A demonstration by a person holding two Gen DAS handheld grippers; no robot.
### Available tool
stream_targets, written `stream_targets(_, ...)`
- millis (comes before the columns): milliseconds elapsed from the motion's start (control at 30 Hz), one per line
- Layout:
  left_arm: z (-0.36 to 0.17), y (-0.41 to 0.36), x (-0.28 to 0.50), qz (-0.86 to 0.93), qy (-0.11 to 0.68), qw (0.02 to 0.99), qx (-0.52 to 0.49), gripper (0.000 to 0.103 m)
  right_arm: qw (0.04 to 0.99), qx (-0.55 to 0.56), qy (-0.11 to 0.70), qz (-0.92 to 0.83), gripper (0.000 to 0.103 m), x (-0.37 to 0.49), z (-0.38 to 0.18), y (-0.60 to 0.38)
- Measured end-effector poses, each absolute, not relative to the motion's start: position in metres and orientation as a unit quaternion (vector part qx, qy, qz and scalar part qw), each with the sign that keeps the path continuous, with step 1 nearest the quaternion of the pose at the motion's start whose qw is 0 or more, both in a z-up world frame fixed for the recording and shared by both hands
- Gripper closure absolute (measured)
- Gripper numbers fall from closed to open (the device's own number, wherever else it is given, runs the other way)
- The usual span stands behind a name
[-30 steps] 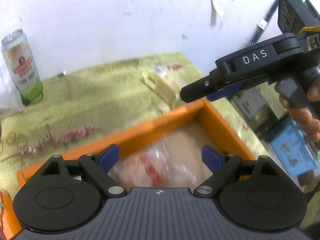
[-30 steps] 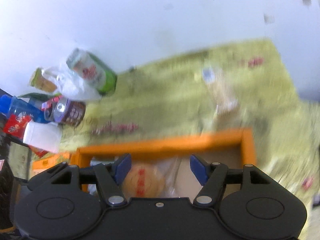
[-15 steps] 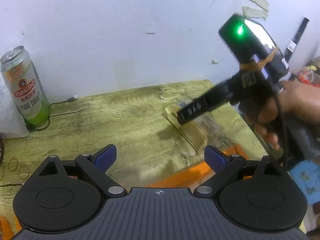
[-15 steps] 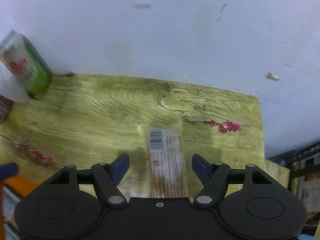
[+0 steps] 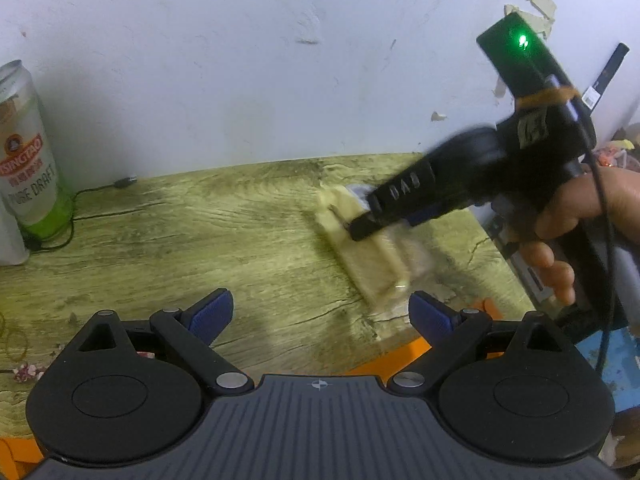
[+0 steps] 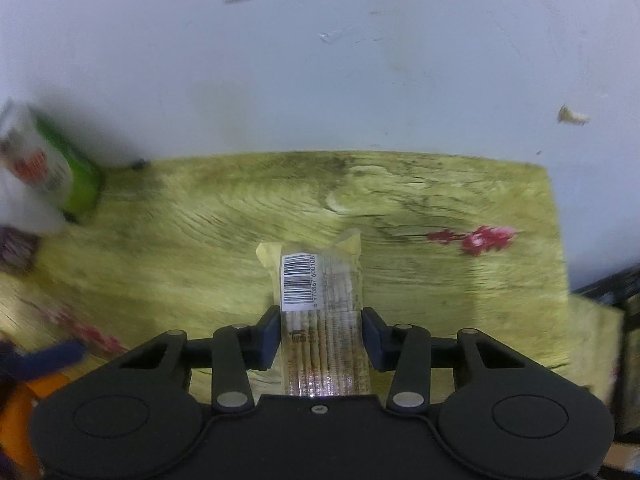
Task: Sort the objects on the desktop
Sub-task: 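Close the right tool across the cream-wrapped rectangular biscuit packet, then lift the biscuit packet with the right tool and turn it upright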
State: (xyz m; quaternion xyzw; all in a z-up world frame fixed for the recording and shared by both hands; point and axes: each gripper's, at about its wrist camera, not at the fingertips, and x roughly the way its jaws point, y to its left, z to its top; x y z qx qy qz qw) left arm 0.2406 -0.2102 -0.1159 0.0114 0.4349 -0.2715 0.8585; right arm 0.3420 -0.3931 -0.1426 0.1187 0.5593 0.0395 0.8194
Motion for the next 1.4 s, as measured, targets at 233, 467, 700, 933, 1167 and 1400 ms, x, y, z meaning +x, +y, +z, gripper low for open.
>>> stream_targets(233,-0.121,-0.225,0.243,-0.284,0.440,0.852,0.013,0.007,0.778,0.283,0.554,0.086,0.062,0.346,-0.163,-0.408)
stream_targets(467,-0.127,-0.244,0.246,-0.298,0.444,0.845,0.016,0.007,0.772,0.318,0.544,0.075,0.052,0.339,-0.169,-0.424)
stream_targets(700,-0.135,-0.256,0.250,-0.309,0.452,0.837,0.023,0.007,0.785,0.302,0.538,0.054,0.047,0.334,-0.169,-0.441)
stream_targets(933,-0.138,-0.267,0.253,-0.318,0.455,0.832,0.029,0.007,0.792,0.300,0.530,0.039,0.047,0.325,-0.164,-0.455)
stream_targets(1167,-0.139,-0.274,0.255,-0.325,0.456,0.828,0.030,0.007,0.801,0.277,0.530,0.021,0.047,0.307,-0.154,-0.466)
stream_targets(1400,-0.136,-0.280,0.250,-0.344,0.450,0.824,0.034,0.007,0.800,0.268,0.537,-0.020,0.047,0.290,-0.150,-0.479)
